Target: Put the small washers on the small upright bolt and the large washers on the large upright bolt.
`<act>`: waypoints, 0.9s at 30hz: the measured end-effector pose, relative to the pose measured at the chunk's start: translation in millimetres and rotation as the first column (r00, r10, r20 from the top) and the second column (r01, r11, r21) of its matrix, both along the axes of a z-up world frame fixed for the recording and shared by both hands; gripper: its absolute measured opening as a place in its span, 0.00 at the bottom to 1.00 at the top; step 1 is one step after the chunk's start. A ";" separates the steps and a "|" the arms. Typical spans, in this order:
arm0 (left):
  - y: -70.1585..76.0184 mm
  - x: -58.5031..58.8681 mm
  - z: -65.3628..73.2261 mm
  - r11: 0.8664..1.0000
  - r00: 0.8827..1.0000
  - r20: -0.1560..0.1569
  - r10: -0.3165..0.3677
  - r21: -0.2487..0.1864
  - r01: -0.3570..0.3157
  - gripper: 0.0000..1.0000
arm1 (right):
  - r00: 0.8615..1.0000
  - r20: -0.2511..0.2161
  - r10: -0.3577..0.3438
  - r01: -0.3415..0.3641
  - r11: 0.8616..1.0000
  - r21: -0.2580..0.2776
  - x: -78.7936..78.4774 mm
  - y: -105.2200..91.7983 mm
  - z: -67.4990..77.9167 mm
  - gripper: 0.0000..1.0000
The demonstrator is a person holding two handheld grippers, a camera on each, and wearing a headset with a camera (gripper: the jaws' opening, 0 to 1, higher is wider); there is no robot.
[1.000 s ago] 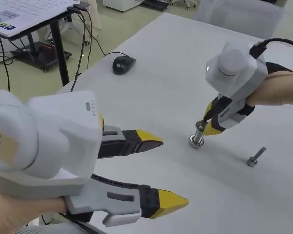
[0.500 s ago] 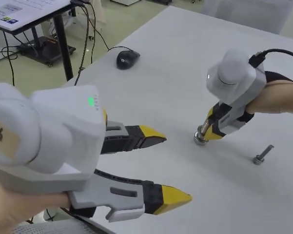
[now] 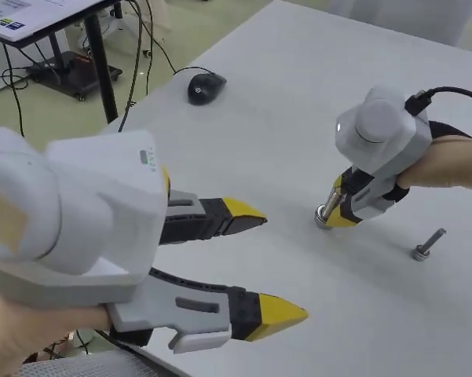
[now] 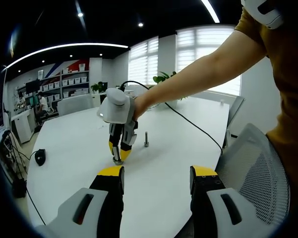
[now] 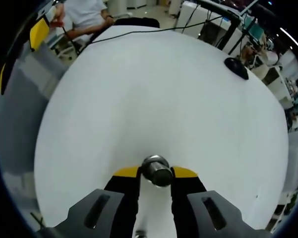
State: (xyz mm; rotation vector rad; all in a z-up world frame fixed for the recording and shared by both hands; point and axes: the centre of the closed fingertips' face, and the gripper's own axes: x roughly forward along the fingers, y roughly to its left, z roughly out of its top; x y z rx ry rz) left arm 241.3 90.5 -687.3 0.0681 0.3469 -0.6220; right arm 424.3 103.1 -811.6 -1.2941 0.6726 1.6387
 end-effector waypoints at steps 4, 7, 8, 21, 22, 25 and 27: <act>0.9 -0.9 -1.3 1.000 1.000 -0.004 -0.002 0.001 0.002 0.53 | 1.000 0.000 -0.019 0.019 0.999 0.043 -1.0 -3.0 7.9 0.24; 0.1 -2.0 -1.3 1.000 1.000 -0.003 -0.008 0.002 0.008 0.53 | 0.999 -0.005 -0.042 0.042 0.996 0.081 -3.4 -8.9 17.8 0.25; -0.1 -2.1 -1.4 1.000 1.000 -0.004 -0.008 0.002 0.008 0.53 | 0.999 -0.007 -0.053 0.053 0.994 0.097 -4.2 -11.0 21.0 0.25; -2.8 3.4 13.0 0.999 0.999 0.030 -0.031 -0.007 0.031 0.53 | 0.976 -0.063 -0.208 0.212 0.851 0.481 -44.3 -45.4 96.3 0.25; -4.1 3.9 15.8 0.999 0.999 0.036 -0.036 -0.006 0.037 0.53 | 0.972 -0.075 -0.223 0.230 0.831 0.506 -47.8 -49.4 102.1 0.25; -9.2 4.4 24.3 0.998 0.997 0.050 -0.055 -0.007 0.055 0.53 | 0.965 -0.162 -0.206 0.262 0.741 0.618 -71.8 -60.5 124.8 0.24; -13.3 3.8 28.8 0.998 0.996 0.057 -0.068 -0.014 0.069 0.53 | 0.950 -0.226 -0.216 0.311 0.709 0.633 -82.5 -70.5 130.4 0.25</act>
